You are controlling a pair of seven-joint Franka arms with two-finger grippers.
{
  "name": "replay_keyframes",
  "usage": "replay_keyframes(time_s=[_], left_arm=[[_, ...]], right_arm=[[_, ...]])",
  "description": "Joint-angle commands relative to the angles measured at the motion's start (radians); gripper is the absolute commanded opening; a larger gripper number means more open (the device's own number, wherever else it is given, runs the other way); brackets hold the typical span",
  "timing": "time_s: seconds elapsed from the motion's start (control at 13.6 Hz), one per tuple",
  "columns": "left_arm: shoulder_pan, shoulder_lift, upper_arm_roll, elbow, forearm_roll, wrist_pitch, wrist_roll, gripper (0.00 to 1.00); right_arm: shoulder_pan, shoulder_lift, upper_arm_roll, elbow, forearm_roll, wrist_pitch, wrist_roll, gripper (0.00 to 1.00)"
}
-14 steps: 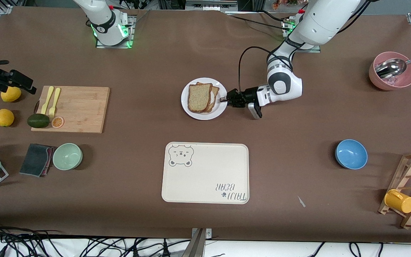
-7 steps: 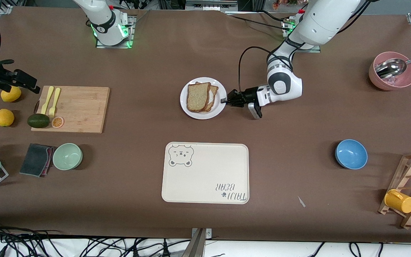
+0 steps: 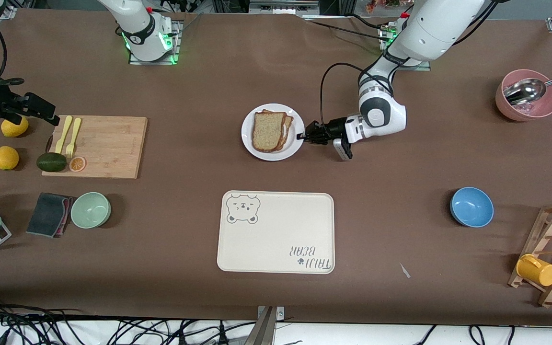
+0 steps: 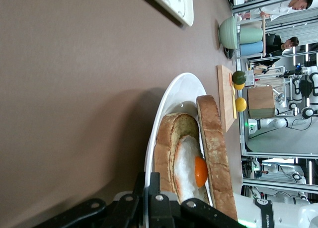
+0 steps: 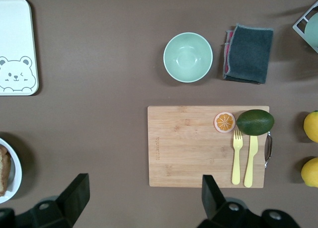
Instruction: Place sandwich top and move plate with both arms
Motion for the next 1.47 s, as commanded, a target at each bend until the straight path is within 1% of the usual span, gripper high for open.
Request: replay_keyframes(time_s=[0.0, 0.07, 0.29, 0.37, 0.59, 0.66, 0.81, 0.96, 1.1, 1.25, 1.4], left_arm=[[0.003, -0.078, 0.002, 0.002, -0.023, -0.004, -0.088, 0.0], [0.005, -0.095, 0.006, 0.011, 0.007, -0.001, -0.142, 0.0], [0.019, -0.089, 0.034, 0.109, 0.11, 0.003, -0.299, 0.0], [0.02, -0.087, 0.051, 0.135, 0.116, 0.003, -0.305, 0.0], [0.043, -0.077, 0.072, 0.208, 0.117, 0.003, -0.308, 0.0], [0.049, -0.052, 0.075, 0.251, 0.117, 0.003, -0.31, 0.0], [0.043, 0.029, 0.109, 0.363, 0.13, 0.003, -0.339, 0.0], [0.04, 0.092, 0.124, 0.464, 0.199, 0.003, -0.433, 0.0], [0.036, 0.132, 0.135, 0.56, 0.289, 0.005, -0.568, 0.0], [0.025, 0.169, 0.135, 0.63, 0.348, 0.044, -0.647, 0.0], [-0.001, 0.209, 0.137, 0.676, 0.35, 0.083, -0.66, 0.0]], right_arm=[[0.003, 0.004, -0.003, 0.021, 0.016, -0.015, 0.01, 1.0], [0.003, 0.004, -0.003, 0.021, 0.016, -0.015, 0.01, 1.0], [0.003, 0.006, -0.003, 0.021, 0.014, -0.015, 0.01, 1.0], [0.003, 0.006, -0.003, 0.021, 0.014, -0.015, 0.01, 1.0], [0.003, 0.006, -0.001, 0.021, 0.014, -0.015, 0.01, 1.0], [0.004, 0.006, -0.001, 0.021, 0.014, -0.015, 0.01, 1.0], [0.004, 0.006, 0.001, 0.021, 0.014, -0.015, 0.01, 1.0], [0.004, 0.006, 0.001, 0.021, 0.014, -0.015, 0.01, 1.0], [0.004, 0.006, 0.001, 0.021, 0.014, -0.015, 0.01, 1.0], [0.004, 0.006, 0.001, 0.021, 0.014, -0.015, 0.01, 1.0], [0.004, 0.006, 0.001, 0.021, 0.014, -0.015, 0.01, 1.0]])
